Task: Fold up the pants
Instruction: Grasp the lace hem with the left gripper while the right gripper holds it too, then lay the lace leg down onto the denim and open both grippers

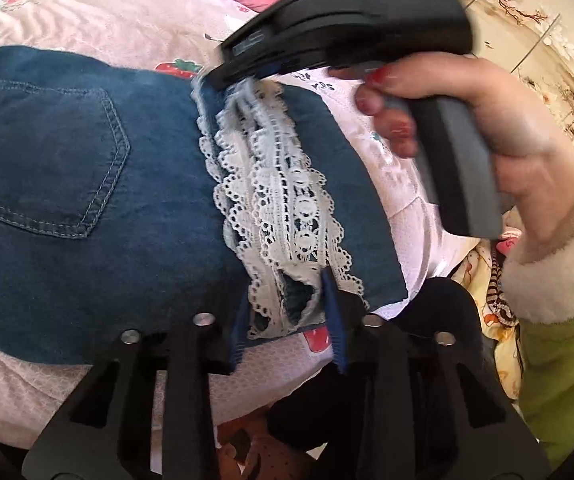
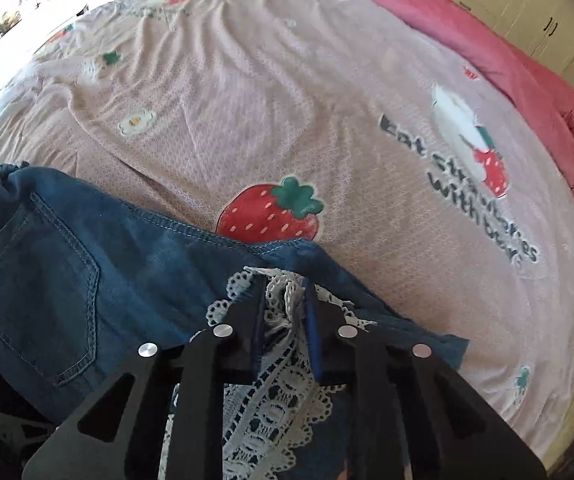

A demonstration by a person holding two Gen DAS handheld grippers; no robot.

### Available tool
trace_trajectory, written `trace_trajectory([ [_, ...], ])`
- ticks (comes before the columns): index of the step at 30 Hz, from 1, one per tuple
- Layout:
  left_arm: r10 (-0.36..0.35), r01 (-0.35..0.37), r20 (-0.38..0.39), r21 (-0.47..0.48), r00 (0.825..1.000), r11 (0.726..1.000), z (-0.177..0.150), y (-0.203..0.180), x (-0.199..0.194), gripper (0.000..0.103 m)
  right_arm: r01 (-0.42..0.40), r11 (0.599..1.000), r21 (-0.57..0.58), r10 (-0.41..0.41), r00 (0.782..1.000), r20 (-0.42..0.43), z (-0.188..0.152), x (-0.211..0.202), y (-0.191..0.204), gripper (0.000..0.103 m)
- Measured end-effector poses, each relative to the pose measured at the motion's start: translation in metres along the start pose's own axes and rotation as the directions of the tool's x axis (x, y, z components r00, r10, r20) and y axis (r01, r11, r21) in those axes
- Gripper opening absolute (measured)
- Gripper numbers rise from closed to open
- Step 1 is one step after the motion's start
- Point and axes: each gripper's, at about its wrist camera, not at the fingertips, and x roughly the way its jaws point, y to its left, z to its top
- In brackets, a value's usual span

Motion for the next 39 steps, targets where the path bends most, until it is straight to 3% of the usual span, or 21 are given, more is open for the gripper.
trace_trajectory([
  [4,-0.006,0.006,0.024,0.008,1.000,1.000,0.001,-0.002,-0.007,0.014,-0.089,0.992,0.084,0.083,0.994,0.075,-0.001,-0.027,-0.019,0.015],
  [8,0.006,-0.008,0.082,0.027,0.997,1.000,0.005,-0.006,-0.023,0.013,-0.120,0.988,0.101,0.108,0.988,0.113,0.007,-0.040,-0.020,0.015],
  [12,0.032,-0.034,0.109,0.014,0.994,0.999,0.006,0.001,-0.035,0.013,-0.122,0.989,0.088,0.113,0.988,0.103,0.020,-0.035,-0.011,0.015],
  [20,0.089,-0.087,0.065,-0.032,0.994,0.996,0.004,0.019,-0.030,0.013,-0.134,0.989,0.056,0.132,0.991,0.035,0.026,0.005,0.016,0.016],
  [22,0.099,-0.097,0.059,-0.029,0.993,0.995,0.003,0.019,-0.028,0.014,-0.156,0.986,0.054,0.154,0.988,0.032,0.025,0.010,0.016,0.019],
  [26,0.103,-0.101,0.051,-0.036,0.993,0.994,0.001,0.021,-0.028,0.017,-0.254,0.964,0.083,0.246,0.964,0.102,0.021,-0.009,0.004,0.046],
  [27,0.102,-0.100,0.052,-0.037,0.993,0.994,0.001,0.020,-0.029,0.018,-0.276,0.958,0.082,0.262,0.953,0.154,0.017,-0.024,-0.004,0.054],
  [31,0.093,-0.091,0.065,-0.036,0.994,0.995,0.003,0.021,-0.037,0.030,-0.263,0.962,0.069,0.239,0.938,0.251,-0.010,-0.065,-0.027,0.061],
  [33,0.092,-0.089,0.094,-0.031,0.991,0.996,0.008,0.021,-0.046,0.040,-0.238,0.970,0.047,0.218,0.941,0.260,-0.028,-0.077,-0.032,0.061],
  [36,0.111,-0.109,0.170,-0.023,0.979,0.994,0.017,0.018,-0.069,0.045,-0.184,0.983,0.008,0.175,0.949,0.262,-0.065,-0.086,-0.032,0.061],
  [39,0.136,-0.141,0.213,0.006,0.968,0.990,0.036,0.014,-0.082,0.053,-0.190,0.982,-0.019,0.189,0.951,0.245,-0.105,-0.085,-0.023,0.061],
])
